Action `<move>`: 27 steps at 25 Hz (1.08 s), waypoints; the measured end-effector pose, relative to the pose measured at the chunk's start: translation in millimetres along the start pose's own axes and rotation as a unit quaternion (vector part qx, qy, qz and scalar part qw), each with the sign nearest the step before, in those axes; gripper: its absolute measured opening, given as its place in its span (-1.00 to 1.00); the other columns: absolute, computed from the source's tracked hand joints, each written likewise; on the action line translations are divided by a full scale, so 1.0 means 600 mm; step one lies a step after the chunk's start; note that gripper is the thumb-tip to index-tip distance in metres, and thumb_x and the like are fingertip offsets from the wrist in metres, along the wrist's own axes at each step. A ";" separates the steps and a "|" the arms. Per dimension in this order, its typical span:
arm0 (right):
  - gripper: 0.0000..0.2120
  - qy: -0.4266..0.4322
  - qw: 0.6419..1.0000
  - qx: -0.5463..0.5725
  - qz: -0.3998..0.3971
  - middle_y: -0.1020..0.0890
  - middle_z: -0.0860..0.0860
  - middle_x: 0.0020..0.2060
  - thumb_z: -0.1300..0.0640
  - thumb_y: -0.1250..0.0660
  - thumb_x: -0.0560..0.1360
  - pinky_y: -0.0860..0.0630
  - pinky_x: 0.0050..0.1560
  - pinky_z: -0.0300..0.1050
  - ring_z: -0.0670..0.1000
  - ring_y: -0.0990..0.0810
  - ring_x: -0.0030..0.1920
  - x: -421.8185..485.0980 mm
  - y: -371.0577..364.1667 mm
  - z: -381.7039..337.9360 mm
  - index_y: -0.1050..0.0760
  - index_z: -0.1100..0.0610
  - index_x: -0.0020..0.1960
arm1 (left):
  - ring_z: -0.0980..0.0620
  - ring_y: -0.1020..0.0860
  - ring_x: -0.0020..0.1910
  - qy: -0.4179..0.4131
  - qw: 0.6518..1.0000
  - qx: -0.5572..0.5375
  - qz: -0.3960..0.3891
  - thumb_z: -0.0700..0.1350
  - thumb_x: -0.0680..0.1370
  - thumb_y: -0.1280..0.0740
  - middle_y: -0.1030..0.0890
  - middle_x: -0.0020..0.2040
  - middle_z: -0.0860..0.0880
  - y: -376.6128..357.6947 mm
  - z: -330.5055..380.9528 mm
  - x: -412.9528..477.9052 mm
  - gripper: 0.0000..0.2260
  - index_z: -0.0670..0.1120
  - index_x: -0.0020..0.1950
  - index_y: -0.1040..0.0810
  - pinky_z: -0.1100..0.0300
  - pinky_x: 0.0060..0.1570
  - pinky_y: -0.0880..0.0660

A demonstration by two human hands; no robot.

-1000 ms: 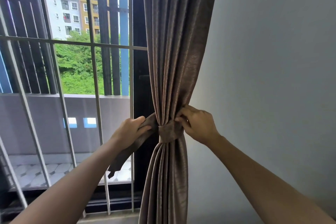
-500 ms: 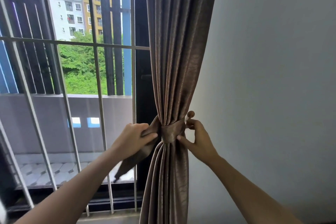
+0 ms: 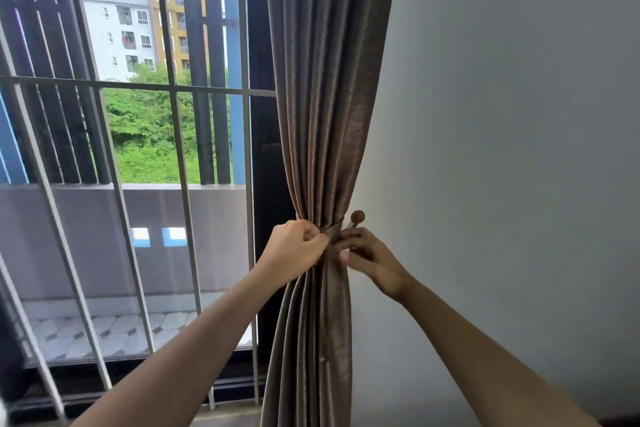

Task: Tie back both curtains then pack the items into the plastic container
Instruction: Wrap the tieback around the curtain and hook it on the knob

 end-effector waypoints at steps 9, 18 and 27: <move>-0.71 0.035 0.982 -0.163 0.083 -0.64 0.09 -0.05 0.36 -0.17 0.48 -0.51 -0.10 -0.22 0.02 -0.58 -0.14 0.035 0.015 0.005 -0.54 0.18 0.12 | 0.06 -0.53 -0.27 -0.018 0.978 0.089 0.190 0.09 0.49 -0.36 -0.56 -0.27 0.05 -0.041 -0.016 0.008 -0.75 -0.09 -0.17 -0.50 0.27 -0.32 -0.33; -0.55 -0.193 0.895 -0.265 0.301 -0.52 0.09 0.02 -0.19 -0.29 0.47 -0.46 -0.14 -0.05 0.11 -0.54 -0.07 0.052 -0.007 0.081 -0.38 0.17 0.10 | 0.02 -0.49 0.05 0.027 0.965 -0.098 0.243 0.17 0.39 -0.42 -0.50 0.08 -0.02 -0.103 -0.045 0.043 -0.36 -0.08 0.30 -0.23 0.11 -0.01 -0.52; -0.73 -0.219 0.760 0.505 0.345 -0.55 0.04 -0.36 0.13 -0.30 0.54 -0.49 -0.37 -0.28 -0.09 -0.51 -0.42 0.092 -0.045 0.128 -0.45 0.28 0.15 | 0.13 -0.52 -0.21 -0.015 0.954 -0.114 0.275 -0.08 0.48 -0.41 -0.56 -0.11 0.02 -0.087 -0.059 0.057 -0.60 -0.25 0.20 -0.40 0.57 -0.24 -0.39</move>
Point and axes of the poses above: each hand's wrist, its own x-axis towards the middle knuckle, its own y-axis out of the back of the hand, z = x × y, the point moved 1 cm from there along x, towards the middle knuckle
